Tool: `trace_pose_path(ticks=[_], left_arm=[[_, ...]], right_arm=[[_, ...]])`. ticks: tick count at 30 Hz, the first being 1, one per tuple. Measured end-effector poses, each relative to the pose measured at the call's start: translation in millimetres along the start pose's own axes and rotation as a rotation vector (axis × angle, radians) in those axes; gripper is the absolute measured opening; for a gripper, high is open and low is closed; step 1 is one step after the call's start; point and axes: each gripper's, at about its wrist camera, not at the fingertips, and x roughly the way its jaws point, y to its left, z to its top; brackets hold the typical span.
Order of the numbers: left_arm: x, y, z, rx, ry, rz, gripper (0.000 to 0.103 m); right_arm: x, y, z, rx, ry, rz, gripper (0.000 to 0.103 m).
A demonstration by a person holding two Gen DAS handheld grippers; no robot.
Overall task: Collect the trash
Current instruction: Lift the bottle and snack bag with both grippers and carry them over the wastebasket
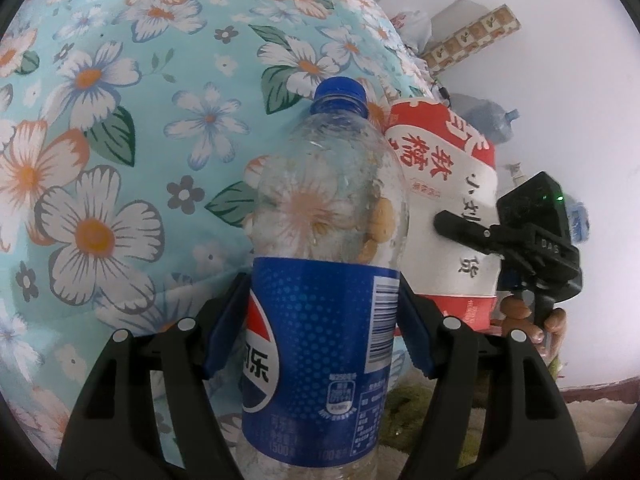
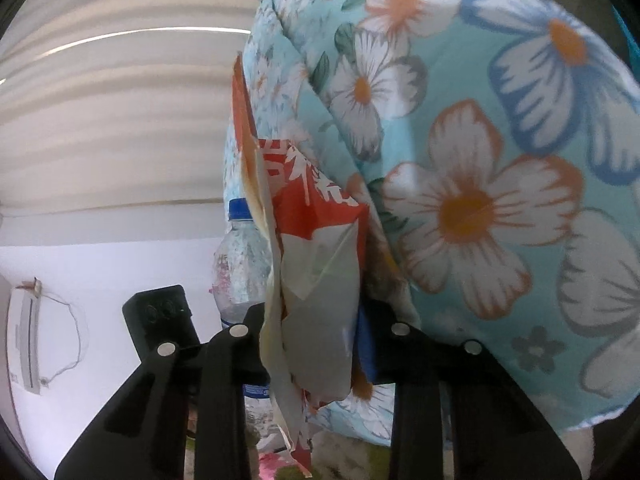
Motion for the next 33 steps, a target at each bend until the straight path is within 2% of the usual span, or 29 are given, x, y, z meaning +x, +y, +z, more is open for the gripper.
trace_pose_path(ticks=[4,6,10,27,33], left_arm=[[2,-10,0,0.041,0.001,0.043,0.065],[3,-11,1,0.051,-0.003,0.063,0.060],[5,-17,1,0.082,-0.020,0.100,0.057],[-2,-41,-7,0.165,-0.132,0.229,0.056],[-10,-50,-14,0.196,-0.165,0.249,0.056]], right_arm=[[-9,2,-7,-0.022,-0.009,-0.021,0.030],[-4,1,-6,-0.031,-0.010,-0.029,0.030],[-8,-2,-3,-0.043,-0.014,-0.036,0.030],[-22,0,-5,-0.065,-0.033,-0.051,0.030],[-28,-5,-6,-0.065,-0.034,-0.045,0.030]])
